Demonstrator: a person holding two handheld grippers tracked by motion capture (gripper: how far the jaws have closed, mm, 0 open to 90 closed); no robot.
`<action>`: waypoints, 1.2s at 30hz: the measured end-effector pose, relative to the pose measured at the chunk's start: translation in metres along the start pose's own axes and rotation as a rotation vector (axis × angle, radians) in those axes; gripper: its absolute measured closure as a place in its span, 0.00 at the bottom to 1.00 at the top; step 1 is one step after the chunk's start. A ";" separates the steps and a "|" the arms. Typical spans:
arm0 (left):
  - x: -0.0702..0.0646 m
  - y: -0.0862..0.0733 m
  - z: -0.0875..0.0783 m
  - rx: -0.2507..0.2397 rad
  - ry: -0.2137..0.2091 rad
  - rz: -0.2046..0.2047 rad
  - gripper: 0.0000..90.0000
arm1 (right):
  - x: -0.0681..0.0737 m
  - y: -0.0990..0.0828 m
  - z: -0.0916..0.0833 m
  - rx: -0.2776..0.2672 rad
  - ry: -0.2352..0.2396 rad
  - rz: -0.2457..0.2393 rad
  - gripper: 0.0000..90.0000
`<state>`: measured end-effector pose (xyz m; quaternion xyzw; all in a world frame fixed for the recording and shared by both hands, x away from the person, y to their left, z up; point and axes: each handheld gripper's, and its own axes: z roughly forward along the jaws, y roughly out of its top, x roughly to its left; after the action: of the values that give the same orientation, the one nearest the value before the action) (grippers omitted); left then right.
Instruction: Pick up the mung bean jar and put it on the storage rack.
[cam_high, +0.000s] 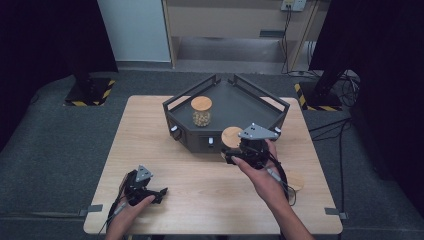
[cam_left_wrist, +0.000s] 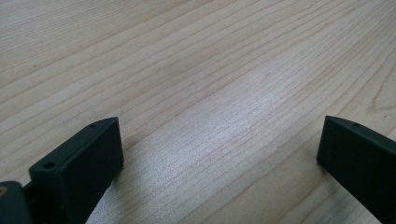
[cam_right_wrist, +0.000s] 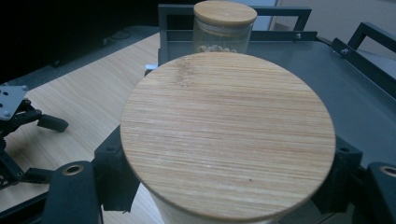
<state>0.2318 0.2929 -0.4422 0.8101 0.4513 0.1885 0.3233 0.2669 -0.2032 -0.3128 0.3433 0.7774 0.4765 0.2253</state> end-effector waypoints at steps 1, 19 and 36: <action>0.000 0.000 0.000 0.000 0.000 0.000 0.00 | 0.000 0.001 0.000 0.000 0.000 0.003 0.28; 0.000 0.000 0.000 0.000 0.000 0.000 0.00 | -0.006 0.014 0.007 -0.006 -0.004 0.004 0.28; 0.000 0.000 0.000 0.000 0.000 0.000 0.00 | -0.012 0.028 0.016 -0.015 -0.022 0.007 0.28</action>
<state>0.2318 0.2929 -0.4422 0.8100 0.4514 0.1885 0.3233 0.2947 -0.1946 -0.2944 0.3495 0.7702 0.4792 0.2347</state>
